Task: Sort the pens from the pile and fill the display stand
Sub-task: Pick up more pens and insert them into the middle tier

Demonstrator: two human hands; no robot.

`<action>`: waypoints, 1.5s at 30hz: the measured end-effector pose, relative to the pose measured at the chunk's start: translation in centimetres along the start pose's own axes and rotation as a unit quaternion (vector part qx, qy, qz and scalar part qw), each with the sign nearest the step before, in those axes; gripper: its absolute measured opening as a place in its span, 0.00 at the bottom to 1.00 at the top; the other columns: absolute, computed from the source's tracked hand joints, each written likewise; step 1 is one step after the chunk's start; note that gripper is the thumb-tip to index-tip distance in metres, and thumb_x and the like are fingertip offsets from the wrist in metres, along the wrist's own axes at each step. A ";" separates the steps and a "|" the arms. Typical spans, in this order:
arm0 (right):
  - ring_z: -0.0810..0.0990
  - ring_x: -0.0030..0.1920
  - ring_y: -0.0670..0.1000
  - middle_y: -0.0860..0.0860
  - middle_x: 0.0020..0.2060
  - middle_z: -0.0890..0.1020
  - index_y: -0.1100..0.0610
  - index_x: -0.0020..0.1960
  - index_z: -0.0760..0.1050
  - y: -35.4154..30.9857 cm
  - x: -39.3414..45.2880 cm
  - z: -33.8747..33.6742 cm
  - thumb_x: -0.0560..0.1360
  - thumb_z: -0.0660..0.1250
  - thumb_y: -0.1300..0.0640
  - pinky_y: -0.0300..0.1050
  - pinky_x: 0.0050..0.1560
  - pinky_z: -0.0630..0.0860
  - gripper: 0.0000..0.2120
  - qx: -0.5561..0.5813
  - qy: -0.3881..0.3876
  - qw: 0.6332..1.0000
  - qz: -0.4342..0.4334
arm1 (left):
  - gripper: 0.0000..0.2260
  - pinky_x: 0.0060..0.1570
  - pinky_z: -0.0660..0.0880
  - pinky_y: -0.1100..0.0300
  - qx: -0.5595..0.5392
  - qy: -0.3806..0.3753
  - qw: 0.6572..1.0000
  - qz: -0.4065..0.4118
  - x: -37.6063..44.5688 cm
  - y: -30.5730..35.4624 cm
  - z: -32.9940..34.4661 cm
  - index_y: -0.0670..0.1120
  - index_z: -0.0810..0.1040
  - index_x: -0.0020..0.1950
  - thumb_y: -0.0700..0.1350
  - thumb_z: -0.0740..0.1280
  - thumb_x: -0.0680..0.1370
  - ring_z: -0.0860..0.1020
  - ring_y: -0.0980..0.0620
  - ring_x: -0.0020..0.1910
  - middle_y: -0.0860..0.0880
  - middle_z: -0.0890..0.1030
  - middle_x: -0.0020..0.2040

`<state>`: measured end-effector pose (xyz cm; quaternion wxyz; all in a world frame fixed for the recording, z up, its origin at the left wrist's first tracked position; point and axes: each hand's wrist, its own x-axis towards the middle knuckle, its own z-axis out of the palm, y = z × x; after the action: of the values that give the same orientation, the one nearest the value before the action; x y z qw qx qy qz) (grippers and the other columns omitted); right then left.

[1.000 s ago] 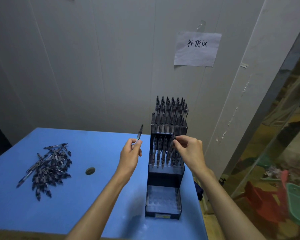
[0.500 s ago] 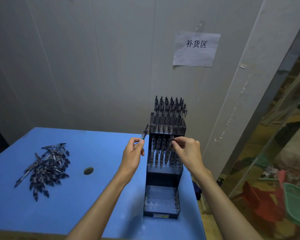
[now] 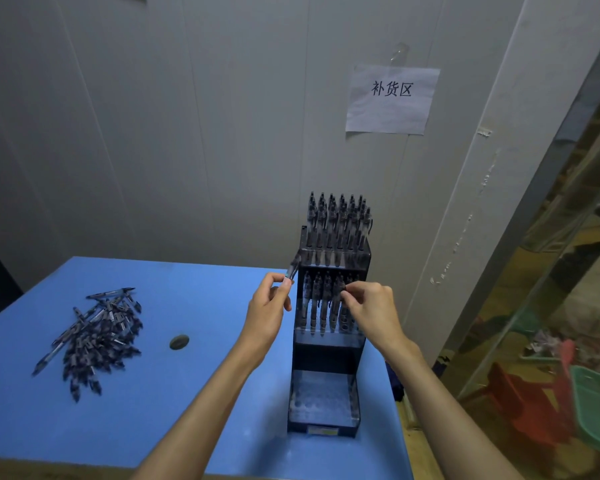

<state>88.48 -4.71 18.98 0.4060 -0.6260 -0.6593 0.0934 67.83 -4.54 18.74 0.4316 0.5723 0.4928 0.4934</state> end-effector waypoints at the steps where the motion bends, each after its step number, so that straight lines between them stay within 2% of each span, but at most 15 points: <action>1: 0.83 0.43 0.46 0.52 0.44 0.87 0.60 0.54 0.84 0.1 -0.1 0.1 0.77 0.71 0.60 0.41 0.53 0.81 0.07 0.001 0.006 1.000 0.006 | 0.08 0.32 0.65 0.60 0.000 -0.002 1.000 0.001 0.0 0.0 0.0 0.52 0.75 0.52 0.54 0.60 0.85 0.66 0.53 0.33 0.50 0.75 0.35; 3: 0.82 0.43 0.45 0.53 0.45 0.87 0.61 0.55 0.84 0.2 -0.1 0.2 0.77 0.72 0.60 0.36 0.52 0.78 0.08 0.005 0.009 1.000 0.012 | 0.08 0.32 0.65 0.61 -0.001 -0.008 1.000 0.000 -0.1 0.0 0.1 0.51 0.75 0.52 0.53 0.60 0.85 0.66 0.54 0.33 0.51 0.75 0.35; 7: 0.83 0.41 0.47 0.52 0.41 0.86 0.60 0.52 0.85 0.3 -0.5 0.7 0.78 0.71 0.59 0.44 0.50 0.82 0.07 -0.015 -0.044 0.999 0.012 | 0.08 0.36 0.66 0.62 -0.010 -0.015 1.000 -0.014 -0.2 -0.1 0.5 0.50 0.75 0.53 0.52 0.61 0.85 0.68 0.60 0.30 0.51 0.75 0.37; 10: 0.83 0.41 0.45 0.51 0.41 0.86 0.59 0.53 0.85 0.6 -0.8 0.7 0.78 0.71 0.58 0.43 0.50 0.82 0.08 -0.010 -0.035 0.999 0.029 | 0.07 0.33 0.66 0.64 -0.016 -0.025 0.999 -0.014 -0.5 0.1 0.9 0.51 0.75 0.52 0.52 0.61 0.84 0.67 0.56 0.31 0.52 0.75 0.36; 16: 0.83 0.39 0.42 0.48 0.38 0.86 0.57 0.49 0.86 0.5 -0.8 -0.8 0.76 0.74 0.54 0.42 0.49 0.82 0.07 -0.016 -0.037 0.998 0.038 | 0.07 0.32 0.66 0.65 -0.028 -0.045 0.999 0.001 -0.5 0.6 1.7 0.51 0.77 0.52 0.52 0.62 0.84 0.68 0.58 0.30 0.52 0.75 0.37; 19: 0.84 0.41 0.41 0.44 0.38 0.86 0.55 0.48 0.86 -0.4 -0.5 -1.9 0.76 0.72 0.54 0.45 0.50 0.82 0.06 0.059 -0.008 0.998 0.032 | 0.07 0.37 0.69 0.63 -0.022 -0.061 0.998 0.008 -0.3 0.6 2.3 0.52 0.79 0.52 0.52 0.62 0.84 0.72 0.58 0.35 0.58 0.76 0.37; 21: 0.85 0.42 0.42 0.45 0.39 0.87 0.53 0.50 0.86 -1.5 -0.4 -2.5 0.77 0.71 0.55 0.45 0.51 0.82 0.05 0.147 -0.025 0.988 0.034 | 0.07 0.41 0.71 0.59 -0.003 -0.074 0.997 0.014 -0.3 0.6 2.7 0.54 0.79 0.51 0.53 0.63 0.84 0.73 0.57 0.38 0.60 0.76 0.36; 23: 0.86 0.44 0.45 0.46 0.41 0.87 0.53 0.51 0.85 -2.2 -0.3 -2.9 0.77 0.72 0.54 0.47 0.51 0.83 0.06 0.217 -0.046 0.974 0.041 | 0.07 0.40 0.73 0.54 0.019 -0.082 0.996 0.027 -0.5 0.8 3.0 0.54 0.80 0.51 0.53 0.63 0.84 0.73 0.55 0.38 0.56 0.77 0.37; 26: 0.86 0.44 0.47 0.49 0.41 0.87 0.56 0.52 0.85 -2.4 -0.2 -2.9 0.76 0.73 0.56 0.50 0.50 0.84 0.06 0.253 -0.038 0.965 0.053 | 0.07 0.43 0.78 0.48 0.054 -0.093 0.993 0.048 -0.7 1.0 3.3 0.55 0.79 0.51 0.53 0.63 0.84 0.76 0.53 0.39 0.46 0.79 0.42; 30: 0.87 0.43 0.55 0.55 0.40 0.87 0.61 0.51 0.84 -2.5 -0.2 -3.0 0.76 0.73 0.61 0.55 0.51 0.83 0.05 0.344 -0.035 0.934 0.089 | 0.06 0.45 0.81 0.50 0.078 -0.101 0.990 0.063 -0.8 1.4 3.2 0.55 0.80 0.52 0.52 0.64 0.84 0.79 0.51 0.42 0.49 0.81 0.43; 32: 0.87 0.42 0.57 0.57 0.39 0.87 0.62 0.50 0.83 -2.6 0.0 -3.1 0.76 0.72 0.63 0.55 0.51 0.83 0.04 0.356 -0.028 0.929 0.093 | 0.06 0.46 0.80 0.55 0.144 -0.086 0.981 0.092 -0.6 1.6 2.8 0.55 0.80 0.54 0.52 0.64 0.83 0.80 0.56 0.44 0.55 0.82 0.44; 34: 0.87 0.41 0.57 0.56 0.38 0.86 0.61 0.49 0.83 -2.5 0.3 -3.4 0.76 0.72 0.64 0.54 0.49 0.84 0.03 0.342 -0.004 0.936 0.090 | 0.07 0.49 0.78 0.56 0.241 -0.057 0.960 0.127 -0.3 1.7 2.1 0.56 0.80 0.56 0.54 0.64 0.82 0.79 0.60 0.47 0.58 0.81 0.49; 38: 0.86 0.38 0.50 0.51 0.36 0.86 0.58 0.48 0.84 -1.5 0.9 -3.7 0.76 0.73 0.61 0.50 0.47 0.84 0.02 0.234 0.048 0.969 0.062 | 0.13 0.60 0.73 0.52 0.387 -0.028 0.905 0.175 -0.1 1.8 0.2 0.57 0.77 0.63 0.58 0.63 0.81 0.77 0.55 0.58 0.58 0.79 0.59; 41: 0.85 0.40 0.43 0.45 0.37 0.85 0.56 0.49 0.85 -0.7 0.8 -3.8 0.76 0.73 0.58 0.43 0.48 0.83 0.04 0.133 0.061 0.989 0.022 | 0.16 0.64 0.68 0.52 0.434 -0.015 0.880 0.190 0.0 2.0 -0.8 0.57 0.76 0.67 0.60 0.63 0.81 0.75 0.54 0.64 0.57 0.78 0.64; 45: 0.83 0.41 0.41 0.46 0.39 0.85 0.57 0.51 0.85 -0.3 0.5 -3.4 0.76 0.72 0.59 0.39 0.49 0.82 0.05 0.076 0.068 0.995 -0.006 | 0.16 0.64 0.67 0.53 0.445 -0.003 0.876 0.187 -0.1 2.1 -1.5 0.56 0.76 0.67 0.59 0.63 0.81 0.74 0.53 0.64 0.56 0.78 0.64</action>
<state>90.52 -5.59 21.56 0.4968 -0.5938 -0.6252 0.0984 66.60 -4.92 20.97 0.0325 0.7866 0.5432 0.2917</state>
